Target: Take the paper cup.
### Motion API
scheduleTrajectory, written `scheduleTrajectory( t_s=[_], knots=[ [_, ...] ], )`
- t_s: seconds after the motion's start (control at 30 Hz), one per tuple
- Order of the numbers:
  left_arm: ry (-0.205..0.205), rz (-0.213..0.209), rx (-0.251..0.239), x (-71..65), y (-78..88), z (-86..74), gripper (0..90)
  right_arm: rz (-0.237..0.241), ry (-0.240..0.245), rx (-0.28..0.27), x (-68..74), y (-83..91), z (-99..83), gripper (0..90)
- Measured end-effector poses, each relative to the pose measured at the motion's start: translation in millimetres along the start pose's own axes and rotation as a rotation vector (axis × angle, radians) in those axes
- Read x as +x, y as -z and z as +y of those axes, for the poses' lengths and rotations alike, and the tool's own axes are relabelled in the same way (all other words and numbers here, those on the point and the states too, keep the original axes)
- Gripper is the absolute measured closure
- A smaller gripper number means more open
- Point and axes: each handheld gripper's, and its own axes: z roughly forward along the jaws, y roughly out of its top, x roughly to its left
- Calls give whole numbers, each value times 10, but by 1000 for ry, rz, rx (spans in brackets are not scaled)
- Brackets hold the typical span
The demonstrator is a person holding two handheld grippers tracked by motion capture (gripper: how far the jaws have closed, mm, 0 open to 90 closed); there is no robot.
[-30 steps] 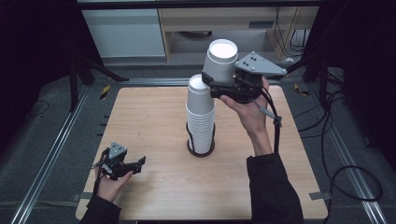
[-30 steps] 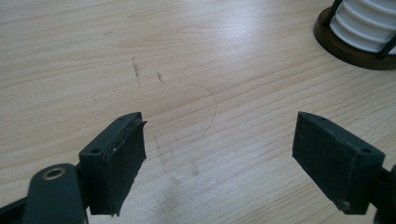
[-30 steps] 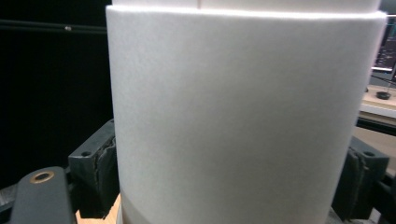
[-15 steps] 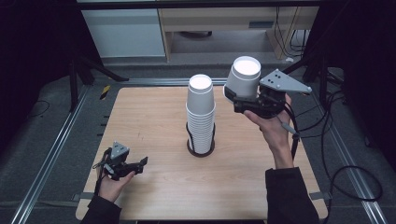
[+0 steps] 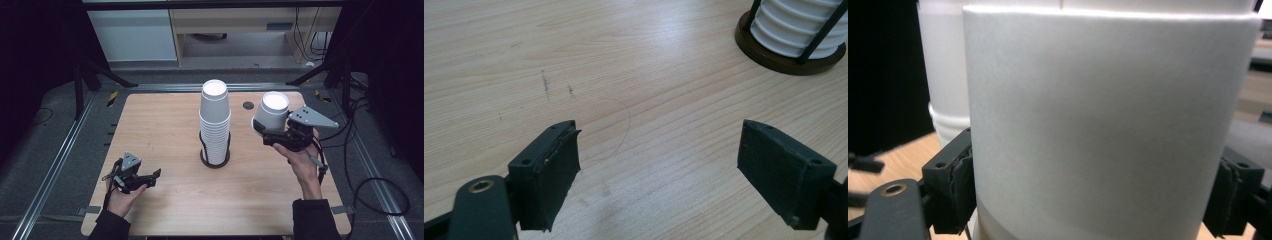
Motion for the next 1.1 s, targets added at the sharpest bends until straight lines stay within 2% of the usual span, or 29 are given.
scheduleTrajectory(
  t_s=[0.23,0.33,0.37,0.47,0.6,0.73,0.93,1.03,1.1],
  knots=[
    [-1,-9,1,-26,2,6,168,13,-15,42,-31,68,-358,149],
    [-11,-12,11,-55,-22,3,169,7,-5,84,-42,30,-460,148],
    [-12,-12,10,-61,-25,2,169,22,-5,83,-28,13,-490,148],
    [-16,-14,12,-80,-28,2,169,34,11,103,-9,-27,-524,148],
    [-33,-19,16,-93,-17,13,169,55,8,103,0,-39,-536,149],
    [-25,-28,16,-97,7,38,173,79,20,124,36,-71,-560,149],
    [-40,-48,13,-107,2,184,180,119,51,174,133,-141,-687,149],
    [-44,-82,-3,-156,-27,264,186,132,68,210,158,-152,-772,149],
    [-65,-74,22,-185,-69,293,187,140,73,224,170,-157,-815,149]
  ],
)
